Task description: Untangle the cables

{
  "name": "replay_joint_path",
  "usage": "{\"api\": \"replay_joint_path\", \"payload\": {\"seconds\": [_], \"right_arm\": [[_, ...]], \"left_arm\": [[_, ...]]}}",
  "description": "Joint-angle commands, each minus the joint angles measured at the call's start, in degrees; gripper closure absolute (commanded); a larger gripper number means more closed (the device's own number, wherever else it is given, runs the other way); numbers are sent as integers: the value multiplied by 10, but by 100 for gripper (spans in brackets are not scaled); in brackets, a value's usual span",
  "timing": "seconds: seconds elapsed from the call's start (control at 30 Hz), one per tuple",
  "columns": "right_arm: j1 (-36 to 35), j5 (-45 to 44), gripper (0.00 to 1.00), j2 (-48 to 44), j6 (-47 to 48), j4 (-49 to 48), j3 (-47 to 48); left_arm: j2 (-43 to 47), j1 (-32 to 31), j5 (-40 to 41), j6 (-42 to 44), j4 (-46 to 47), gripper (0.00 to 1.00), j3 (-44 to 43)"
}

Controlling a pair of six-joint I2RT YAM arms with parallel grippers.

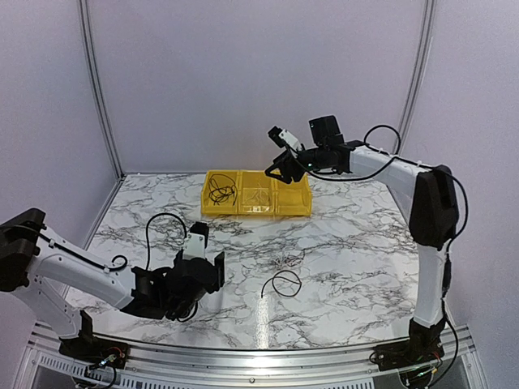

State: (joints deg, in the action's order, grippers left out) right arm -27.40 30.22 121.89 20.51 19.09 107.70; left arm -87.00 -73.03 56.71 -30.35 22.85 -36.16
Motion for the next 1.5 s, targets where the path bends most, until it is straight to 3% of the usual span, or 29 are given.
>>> {"api": "replay_joint_path", "payload": {"seconds": [0.0, 0.17, 0.27, 0.43, 0.57, 0.87, 1.13, 1.3, 1.47], "right_arm": [[0, 35, 40, -87, -3, -4, -92], [0, 42, 43, -197, 23, -4, -239], [0, 58, 47, -232, 69, 39, -282], [0, 71, 62, -255, 116, 95, -338], [0, 72, 67, -254, 144, 84, -391], [-10, -4, 68, -230, 195, 62, -416], [-67, -107, 66, -206, 222, 35, -426], [-91, -160, 66, -182, 212, 18, -416], [-95, -185, 66, -171, 208, 6, -413]], "left_arm": [[-40, 0, -48, 63, -8, 36, -48], [-67, 5, -95, 81, -8, 37, -79], [-81, 25, -181, 75, -8, 40, -97], [-118, 94, -369, 27, -2, 51, -131], [-166, 124, -445, 20, 2, 55, -173], [-239, 130, -488, 21, 12, 49, -244], [-270, 149, -533, -6, 34, 52, -263], [-274, 159, -544, -16, 40, 58, -262], [-284, 165, -561, -23, 51, 72, -261]]}}
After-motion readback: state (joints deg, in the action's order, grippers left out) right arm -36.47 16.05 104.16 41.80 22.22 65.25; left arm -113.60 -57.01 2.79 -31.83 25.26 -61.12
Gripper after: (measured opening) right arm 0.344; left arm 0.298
